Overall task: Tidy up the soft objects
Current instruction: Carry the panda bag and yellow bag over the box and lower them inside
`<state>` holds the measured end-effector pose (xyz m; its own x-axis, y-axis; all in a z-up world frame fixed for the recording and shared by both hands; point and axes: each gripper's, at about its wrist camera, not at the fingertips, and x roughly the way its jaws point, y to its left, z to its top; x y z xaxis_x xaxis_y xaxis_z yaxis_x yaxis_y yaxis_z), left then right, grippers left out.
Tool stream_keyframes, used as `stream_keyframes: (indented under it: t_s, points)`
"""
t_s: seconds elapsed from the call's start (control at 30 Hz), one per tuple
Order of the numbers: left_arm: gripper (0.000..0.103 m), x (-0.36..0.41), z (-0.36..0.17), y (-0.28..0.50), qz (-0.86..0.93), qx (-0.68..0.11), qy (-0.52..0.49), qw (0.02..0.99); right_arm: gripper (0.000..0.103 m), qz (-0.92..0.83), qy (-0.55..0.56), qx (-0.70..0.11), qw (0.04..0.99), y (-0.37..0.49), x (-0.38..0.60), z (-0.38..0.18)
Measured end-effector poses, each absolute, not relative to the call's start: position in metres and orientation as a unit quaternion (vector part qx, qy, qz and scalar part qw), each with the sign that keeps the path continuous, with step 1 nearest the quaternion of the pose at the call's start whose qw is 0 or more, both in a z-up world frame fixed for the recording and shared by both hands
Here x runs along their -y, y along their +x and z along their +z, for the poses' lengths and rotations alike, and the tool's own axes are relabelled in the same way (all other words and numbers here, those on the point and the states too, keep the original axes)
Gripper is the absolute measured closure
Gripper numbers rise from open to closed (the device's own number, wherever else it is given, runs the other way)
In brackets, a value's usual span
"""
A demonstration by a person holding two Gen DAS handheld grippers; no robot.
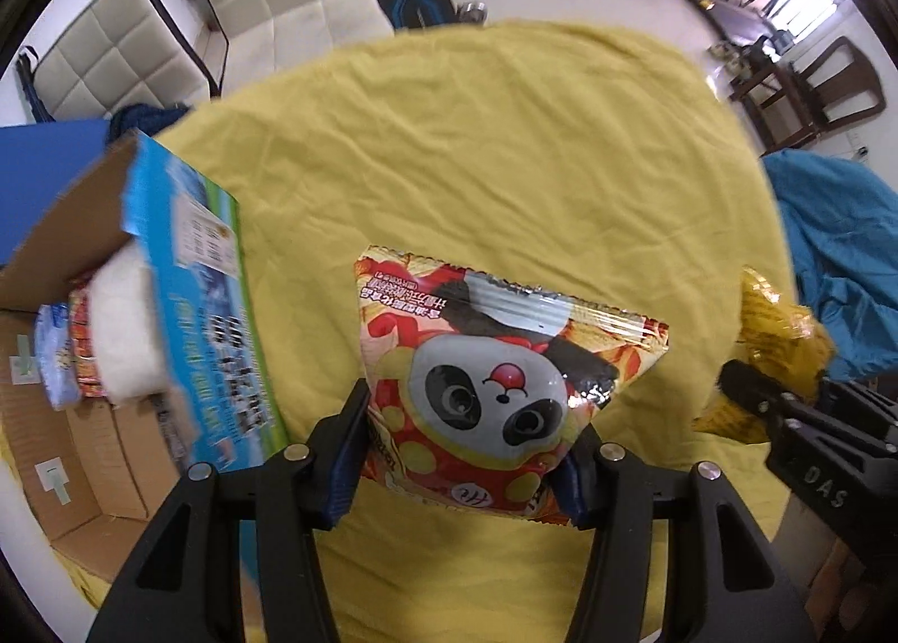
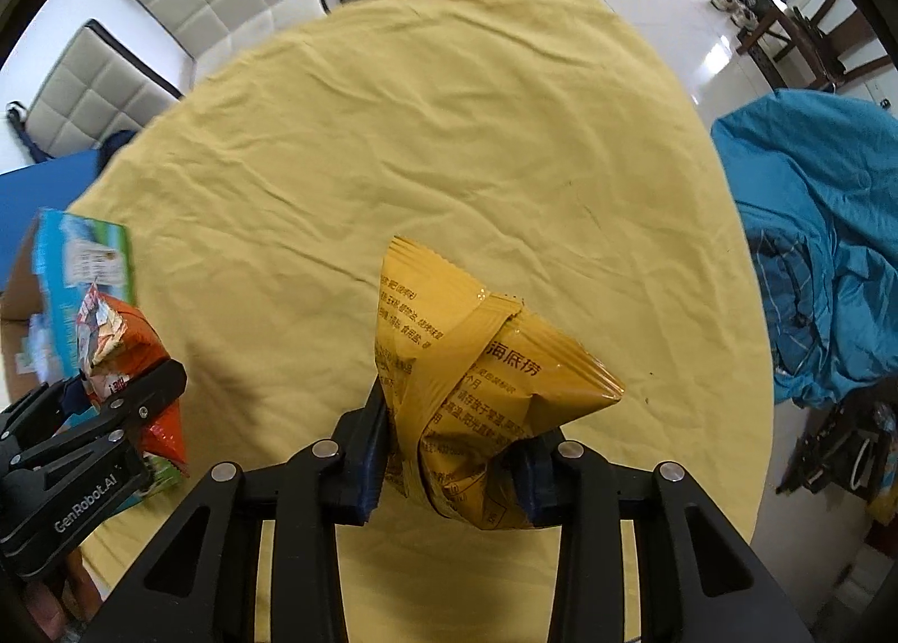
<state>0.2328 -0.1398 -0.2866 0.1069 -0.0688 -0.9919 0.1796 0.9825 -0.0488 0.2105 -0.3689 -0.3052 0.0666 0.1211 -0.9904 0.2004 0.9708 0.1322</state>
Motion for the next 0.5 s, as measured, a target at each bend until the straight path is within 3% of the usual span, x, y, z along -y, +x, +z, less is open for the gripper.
stream_keyframes:
  t_s: [0.33,0.5]
  points:
    - [0.051,0.103,-0.194,0.206,-0.102,-0.603,0.018,0.791,0.065,0.017,0.119,-0.639,0.76,0.19,0.334,-0.224]
    - [0.051,0.076,-0.173,0.2,-0.101,-0.582,0.004,0.807,0.065,0.044,0.119,-0.619,0.775,0.181,0.301,-0.188]
